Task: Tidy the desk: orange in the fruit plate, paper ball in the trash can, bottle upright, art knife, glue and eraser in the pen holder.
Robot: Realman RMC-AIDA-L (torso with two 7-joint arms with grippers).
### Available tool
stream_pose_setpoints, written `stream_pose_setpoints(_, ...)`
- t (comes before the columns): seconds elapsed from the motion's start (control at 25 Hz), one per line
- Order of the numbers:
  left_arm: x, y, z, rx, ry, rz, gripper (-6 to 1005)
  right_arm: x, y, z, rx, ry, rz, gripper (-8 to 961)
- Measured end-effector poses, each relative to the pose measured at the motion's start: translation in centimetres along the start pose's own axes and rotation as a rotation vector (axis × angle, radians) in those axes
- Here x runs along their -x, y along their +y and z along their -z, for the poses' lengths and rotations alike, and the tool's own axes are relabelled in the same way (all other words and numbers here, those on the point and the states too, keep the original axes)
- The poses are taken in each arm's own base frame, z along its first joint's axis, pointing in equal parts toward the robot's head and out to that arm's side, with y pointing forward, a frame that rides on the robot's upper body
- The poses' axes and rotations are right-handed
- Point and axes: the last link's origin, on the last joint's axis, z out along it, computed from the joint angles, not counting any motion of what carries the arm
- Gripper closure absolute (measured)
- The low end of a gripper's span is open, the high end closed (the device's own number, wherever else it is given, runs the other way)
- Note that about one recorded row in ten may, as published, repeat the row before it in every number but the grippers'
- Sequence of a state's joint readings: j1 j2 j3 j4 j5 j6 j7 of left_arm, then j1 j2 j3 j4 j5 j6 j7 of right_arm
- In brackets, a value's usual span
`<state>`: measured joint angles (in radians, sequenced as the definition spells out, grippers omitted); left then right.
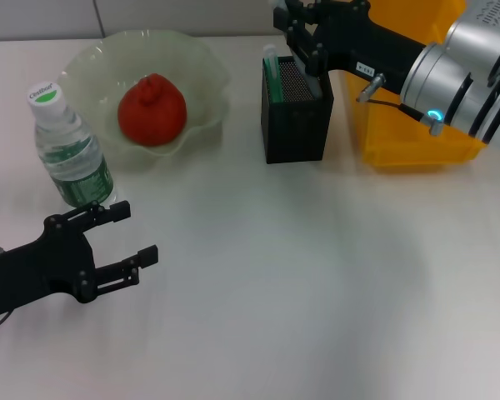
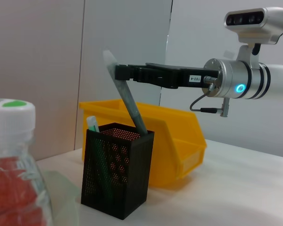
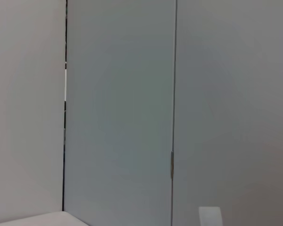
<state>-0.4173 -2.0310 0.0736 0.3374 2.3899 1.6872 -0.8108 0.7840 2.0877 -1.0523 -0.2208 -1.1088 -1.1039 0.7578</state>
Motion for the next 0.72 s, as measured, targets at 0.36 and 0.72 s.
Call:
stream_pose_setpoints(0.36, -0.05, 0.05, 0.07, -0.001, 0.007, -0.001, 202, -0.1, -0.16, -0.03, -0.013, 0.006, -0.004, 743)
stream_pose_setpoints(0.72, -0.04, 0.1, 0.11, 0.0, 0.009, -0.001, 202, -0.05, -0.27, 0.03, -0.021, 0.001, -0.015, 732)
